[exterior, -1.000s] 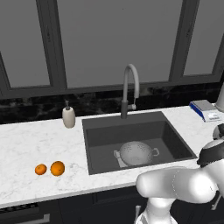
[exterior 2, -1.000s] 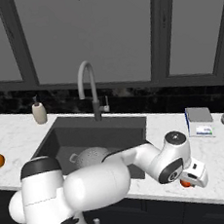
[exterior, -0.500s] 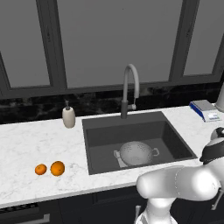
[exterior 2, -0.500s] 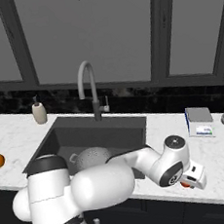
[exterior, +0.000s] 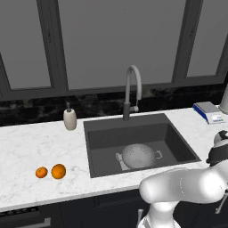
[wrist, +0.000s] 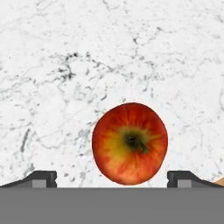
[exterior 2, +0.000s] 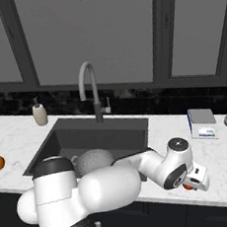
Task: Put the colander in the sink, put the apple, orange, tangerine in the colander, and turn on the sink faucet and pour water over the colander.
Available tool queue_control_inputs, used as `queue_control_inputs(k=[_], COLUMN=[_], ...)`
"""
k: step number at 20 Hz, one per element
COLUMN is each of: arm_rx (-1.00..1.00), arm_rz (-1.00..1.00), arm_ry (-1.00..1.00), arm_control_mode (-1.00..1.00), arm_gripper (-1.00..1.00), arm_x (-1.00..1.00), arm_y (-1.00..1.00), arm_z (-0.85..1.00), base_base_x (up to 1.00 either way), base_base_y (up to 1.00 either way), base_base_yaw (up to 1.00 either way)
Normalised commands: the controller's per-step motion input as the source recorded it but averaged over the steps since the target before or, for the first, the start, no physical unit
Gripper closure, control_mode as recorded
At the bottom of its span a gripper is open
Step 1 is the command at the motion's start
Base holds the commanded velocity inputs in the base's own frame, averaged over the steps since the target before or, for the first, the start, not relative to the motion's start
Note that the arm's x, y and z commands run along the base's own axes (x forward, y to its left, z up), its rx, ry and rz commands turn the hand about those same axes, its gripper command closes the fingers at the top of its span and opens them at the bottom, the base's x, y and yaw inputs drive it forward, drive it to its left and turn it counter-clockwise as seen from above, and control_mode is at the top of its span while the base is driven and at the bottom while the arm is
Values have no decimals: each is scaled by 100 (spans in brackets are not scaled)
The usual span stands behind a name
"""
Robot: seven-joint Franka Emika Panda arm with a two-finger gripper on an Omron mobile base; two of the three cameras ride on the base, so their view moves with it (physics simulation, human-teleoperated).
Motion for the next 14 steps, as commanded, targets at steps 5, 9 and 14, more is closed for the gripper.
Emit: queue_control_inputs(k=[5,9,14], arm_rx=[1,0,0], arm_rz=[0,0,0], arm_ry=[0,0,0], arm_control_mode=[-100,-100,-100], arm_gripper=[-100,-100,-100], arm_x=[14,9,3], arm_y=[-8,-10,-10], arm_z=[0,0,0], base_base_x=[0,0,0], base_base_y=[0,0,0], base_base_yaw=[0,0,0])
